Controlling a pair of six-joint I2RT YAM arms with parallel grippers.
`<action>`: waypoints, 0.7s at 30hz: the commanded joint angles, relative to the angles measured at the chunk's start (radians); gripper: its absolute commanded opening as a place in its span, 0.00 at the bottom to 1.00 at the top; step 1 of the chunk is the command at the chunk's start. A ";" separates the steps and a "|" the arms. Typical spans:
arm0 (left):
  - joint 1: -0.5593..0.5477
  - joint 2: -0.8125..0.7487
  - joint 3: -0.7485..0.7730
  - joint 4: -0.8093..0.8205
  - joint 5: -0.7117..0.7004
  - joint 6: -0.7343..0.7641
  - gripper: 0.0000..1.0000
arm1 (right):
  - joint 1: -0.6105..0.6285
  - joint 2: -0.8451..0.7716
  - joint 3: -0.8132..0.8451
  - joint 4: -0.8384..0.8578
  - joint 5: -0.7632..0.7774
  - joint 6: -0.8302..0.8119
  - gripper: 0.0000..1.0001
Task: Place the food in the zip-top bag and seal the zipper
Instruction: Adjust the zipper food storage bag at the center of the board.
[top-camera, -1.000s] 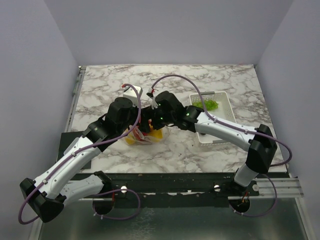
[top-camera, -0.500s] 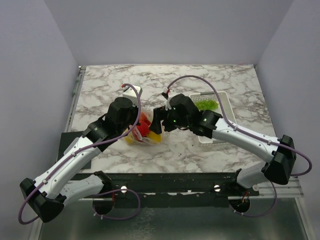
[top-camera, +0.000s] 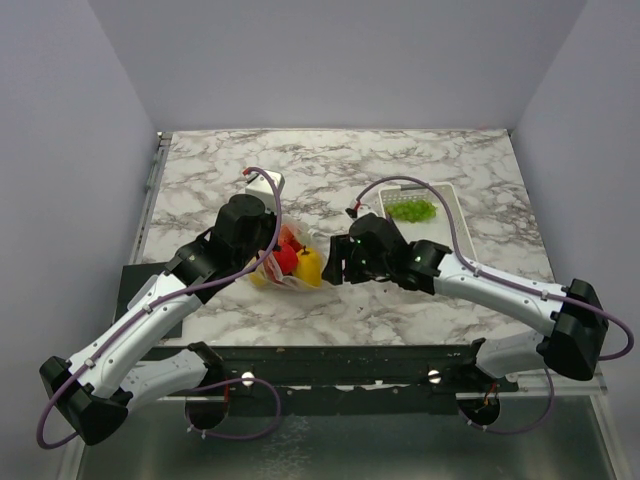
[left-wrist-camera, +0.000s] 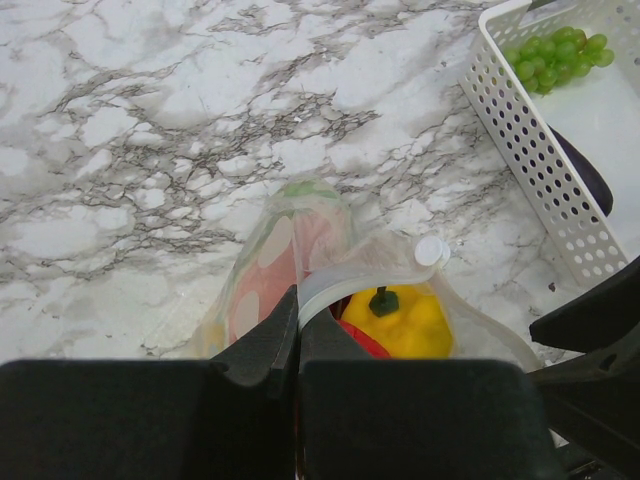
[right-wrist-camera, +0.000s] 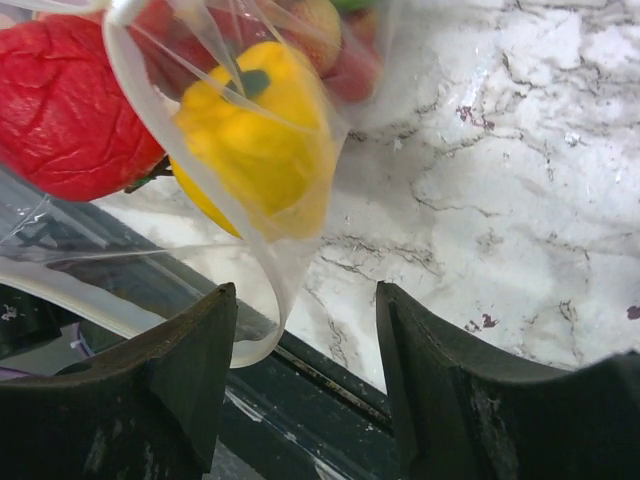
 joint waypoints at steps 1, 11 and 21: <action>-0.001 -0.010 0.000 0.045 -0.007 -0.007 0.00 | 0.008 0.004 -0.022 0.058 0.004 0.074 0.61; -0.002 -0.014 0.001 0.045 -0.008 -0.008 0.00 | 0.007 0.082 0.043 0.085 0.023 0.070 0.29; -0.002 -0.028 0.022 0.005 -0.004 -0.025 0.06 | 0.007 0.071 0.198 0.020 0.075 -0.039 0.01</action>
